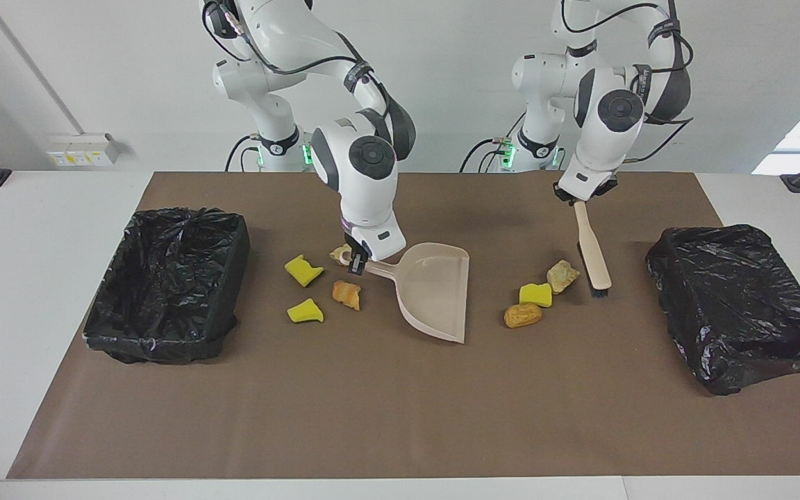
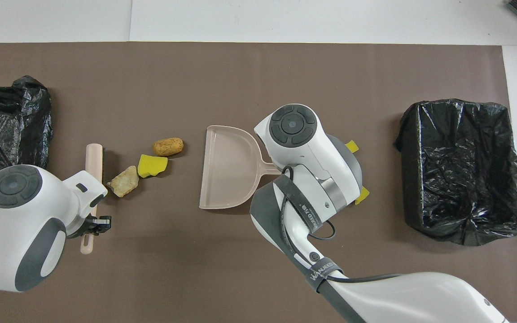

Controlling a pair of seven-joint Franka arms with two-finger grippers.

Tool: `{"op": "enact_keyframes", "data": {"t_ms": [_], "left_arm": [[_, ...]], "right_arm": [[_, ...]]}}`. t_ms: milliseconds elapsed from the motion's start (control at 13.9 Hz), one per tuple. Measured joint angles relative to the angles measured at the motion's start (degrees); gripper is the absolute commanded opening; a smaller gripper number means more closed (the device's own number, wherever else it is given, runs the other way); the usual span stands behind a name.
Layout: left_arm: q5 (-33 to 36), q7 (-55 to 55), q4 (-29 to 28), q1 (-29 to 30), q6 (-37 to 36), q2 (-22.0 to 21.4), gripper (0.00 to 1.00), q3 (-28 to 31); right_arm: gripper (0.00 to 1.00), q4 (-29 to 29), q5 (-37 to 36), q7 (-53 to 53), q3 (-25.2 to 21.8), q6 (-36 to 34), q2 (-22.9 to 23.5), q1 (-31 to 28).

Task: Sweep and dump trash in bin
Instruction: 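Sweep the crumbs into the dustpan with the brush in the left gripper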

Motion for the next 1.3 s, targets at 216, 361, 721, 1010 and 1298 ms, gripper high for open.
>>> {"op": "enact_keyframes", "data": {"t_ms": [216, 361, 721, 1010, 1298], "left_arm": [[0.0, 0.3, 0.2, -1.6, 4.9, 4.2, 0.0, -0.8], [-1.2, 1.2, 0.5, -3.6, 5.3, 4.7, 0.0, -1.0], [-9.8, 1.9, 0.8, -13.5, 6.1, 4.7, 0.0, -1.3], [-13.1, -4.8, 3.3, -21.6, 6.1, 4.9, 0.0, -1.4], [-13.2, -10.5, 7.7, -24.2, 6.1, 5.4, 0.0, -1.3]], "right_arm": [[0.0, 0.0, 0.0, 2.0, 0.1, 1.8, 1.2, 2.0], [0.0, 0.0, 0.0, 2.3, 0.0, 1.8, 1.3, 2.2], [0.0, 0.0, 0.0, 2.8, 0.0, 1.9, 1.3, 2.2], [0.0, 0.0, 0.0, 3.0, 0.0, 1.9, 1.3, 2.2], [0.0, 0.0, 0.0, 3.1, 0.0, 1.9, 1.3, 2.2]]}}
